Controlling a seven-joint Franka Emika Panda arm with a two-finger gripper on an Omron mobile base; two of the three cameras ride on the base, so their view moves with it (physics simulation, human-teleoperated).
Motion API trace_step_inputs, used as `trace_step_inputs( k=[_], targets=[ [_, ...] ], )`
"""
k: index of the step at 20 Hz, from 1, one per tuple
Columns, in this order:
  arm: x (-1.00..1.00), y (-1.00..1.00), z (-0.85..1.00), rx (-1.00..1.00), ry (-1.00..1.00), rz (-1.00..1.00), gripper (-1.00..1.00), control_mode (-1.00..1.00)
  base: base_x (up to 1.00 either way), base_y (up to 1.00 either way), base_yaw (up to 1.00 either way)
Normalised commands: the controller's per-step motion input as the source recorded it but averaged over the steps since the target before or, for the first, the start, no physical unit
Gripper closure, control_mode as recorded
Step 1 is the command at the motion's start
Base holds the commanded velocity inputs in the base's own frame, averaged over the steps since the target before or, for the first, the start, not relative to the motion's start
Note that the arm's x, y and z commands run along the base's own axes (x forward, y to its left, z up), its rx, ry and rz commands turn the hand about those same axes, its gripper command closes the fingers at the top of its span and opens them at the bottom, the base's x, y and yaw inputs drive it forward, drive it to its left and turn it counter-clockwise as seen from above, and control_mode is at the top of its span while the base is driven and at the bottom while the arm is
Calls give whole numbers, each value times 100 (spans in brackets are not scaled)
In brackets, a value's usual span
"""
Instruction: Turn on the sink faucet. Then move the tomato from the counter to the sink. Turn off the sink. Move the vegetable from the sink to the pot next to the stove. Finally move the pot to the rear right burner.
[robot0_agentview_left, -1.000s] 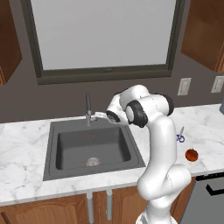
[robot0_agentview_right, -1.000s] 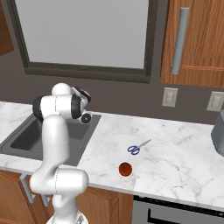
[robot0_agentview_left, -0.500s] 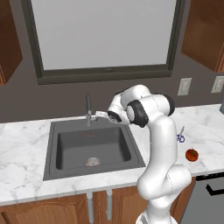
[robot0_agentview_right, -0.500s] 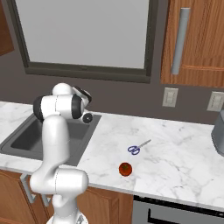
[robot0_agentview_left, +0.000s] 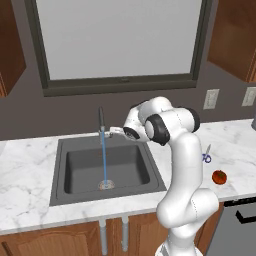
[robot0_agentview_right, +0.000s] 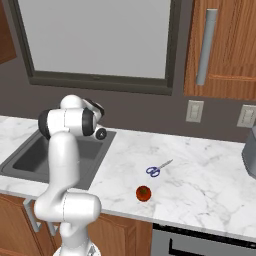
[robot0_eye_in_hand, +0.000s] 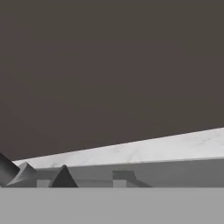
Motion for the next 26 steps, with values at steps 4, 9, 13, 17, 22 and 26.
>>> trace_step_inputs(
  k=[4,9,13,17,22,26],
  targets=[
    [-1,-63,-36,10,5,0,100,-100,0,0,0],
    [-1,-6,-2,3,0,0,-100,-100,0,0,0],
    [-1,1,9,2,0,0,-100,-100,0,0,0],
    [-5,0,19,4,0,0,-100,-100,0,0,0],
    [-5,0,34,3,0,0,-100,-100,0,0,0],
    [-12,0,40,0,0,0,-100,-100,0,0,0]
  ],
)
